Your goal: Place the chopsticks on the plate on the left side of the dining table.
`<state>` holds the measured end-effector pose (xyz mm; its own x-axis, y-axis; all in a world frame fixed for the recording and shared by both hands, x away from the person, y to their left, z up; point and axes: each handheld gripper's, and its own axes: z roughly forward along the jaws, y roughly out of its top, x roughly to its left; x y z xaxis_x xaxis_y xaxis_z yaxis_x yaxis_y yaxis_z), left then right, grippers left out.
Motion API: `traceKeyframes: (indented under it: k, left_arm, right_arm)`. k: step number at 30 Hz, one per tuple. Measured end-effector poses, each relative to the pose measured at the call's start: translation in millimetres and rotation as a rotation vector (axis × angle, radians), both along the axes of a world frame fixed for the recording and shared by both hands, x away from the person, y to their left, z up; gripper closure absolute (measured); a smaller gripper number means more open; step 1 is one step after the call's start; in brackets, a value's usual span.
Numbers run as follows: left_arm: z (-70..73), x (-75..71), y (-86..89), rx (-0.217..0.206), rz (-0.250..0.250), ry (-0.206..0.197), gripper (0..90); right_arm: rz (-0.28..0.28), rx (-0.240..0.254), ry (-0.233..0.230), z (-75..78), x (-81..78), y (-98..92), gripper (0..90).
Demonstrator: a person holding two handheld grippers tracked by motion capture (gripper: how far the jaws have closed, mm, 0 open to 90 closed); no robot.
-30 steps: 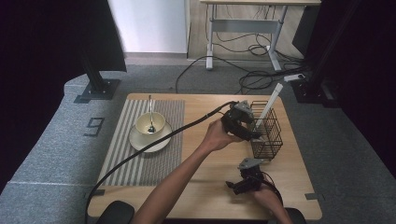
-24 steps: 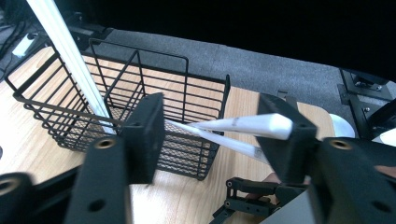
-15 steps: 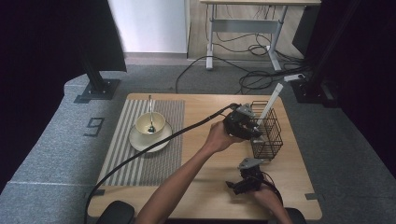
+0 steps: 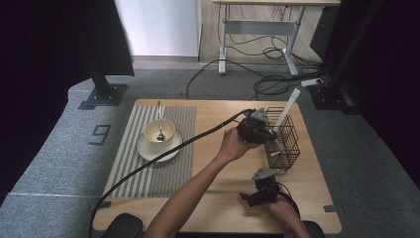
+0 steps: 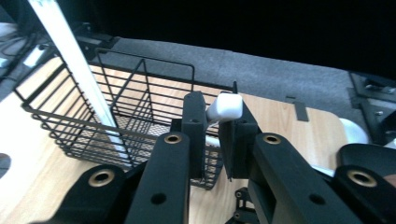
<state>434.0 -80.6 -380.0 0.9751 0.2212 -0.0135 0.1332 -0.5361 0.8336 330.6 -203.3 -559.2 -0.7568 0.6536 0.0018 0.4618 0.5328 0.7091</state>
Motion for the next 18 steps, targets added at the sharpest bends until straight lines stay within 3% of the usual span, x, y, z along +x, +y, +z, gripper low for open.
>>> traceKeyframes:
  k: [18]
  left_arm:
    - [19.5,-6.8,15.7,-0.010,-0.014,-0.015,82.9]
  right_arm:
    - [0.002,-0.001,-0.003,-0.1,0.2,-0.1,0.0]
